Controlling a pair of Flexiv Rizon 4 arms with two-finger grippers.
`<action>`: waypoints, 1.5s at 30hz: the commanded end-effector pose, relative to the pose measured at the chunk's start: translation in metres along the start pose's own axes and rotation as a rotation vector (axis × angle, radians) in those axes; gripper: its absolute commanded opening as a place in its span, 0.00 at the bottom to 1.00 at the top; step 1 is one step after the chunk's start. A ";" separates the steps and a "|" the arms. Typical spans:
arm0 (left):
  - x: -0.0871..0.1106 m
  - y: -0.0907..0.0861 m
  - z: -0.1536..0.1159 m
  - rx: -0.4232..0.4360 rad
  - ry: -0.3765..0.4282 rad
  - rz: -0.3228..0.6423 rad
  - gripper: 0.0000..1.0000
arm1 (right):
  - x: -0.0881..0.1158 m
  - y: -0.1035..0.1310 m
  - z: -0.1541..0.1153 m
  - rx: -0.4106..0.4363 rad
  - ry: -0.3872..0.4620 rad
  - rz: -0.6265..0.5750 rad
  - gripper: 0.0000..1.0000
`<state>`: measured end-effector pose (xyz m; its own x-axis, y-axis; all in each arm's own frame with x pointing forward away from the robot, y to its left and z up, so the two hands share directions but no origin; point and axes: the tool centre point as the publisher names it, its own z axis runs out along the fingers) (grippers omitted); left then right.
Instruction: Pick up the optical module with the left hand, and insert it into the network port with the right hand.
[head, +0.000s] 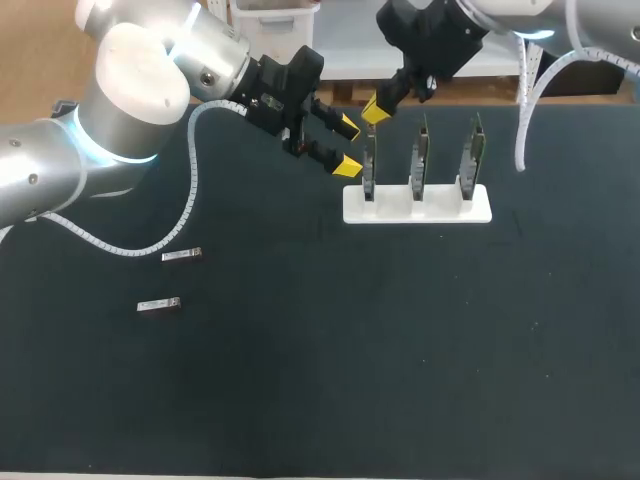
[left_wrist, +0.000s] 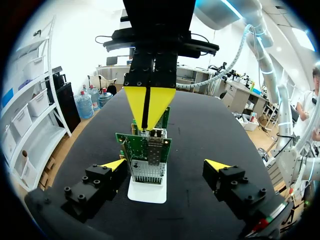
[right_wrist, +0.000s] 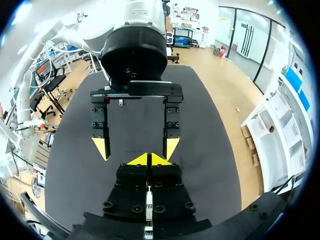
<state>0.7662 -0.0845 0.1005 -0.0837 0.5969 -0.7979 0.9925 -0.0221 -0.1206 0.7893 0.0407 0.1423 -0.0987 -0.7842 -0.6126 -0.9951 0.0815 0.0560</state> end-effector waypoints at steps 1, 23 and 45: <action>-0.001 0.000 0.000 -0.001 0.004 -0.002 1.00 | 0.006 0.000 0.002 -0.001 -0.017 -0.004 0.00; -0.001 0.000 0.000 -0.001 0.004 -0.002 1.00 | 0.000 0.003 0.004 -0.008 -0.039 -0.019 0.00; -0.001 0.000 0.000 -0.001 0.004 -0.002 1.00 | 0.002 -0.001 0.003 -0.007 -0.047 0.001 0.00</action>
<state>0.7662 -0.0845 0.1005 -0.0837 0.5969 -0.7979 0.9925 -0.0221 -0.1206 0.7896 0.0427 0.1410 -0.1008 -0.7568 -0.6458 -0.9949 0.0785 0.0634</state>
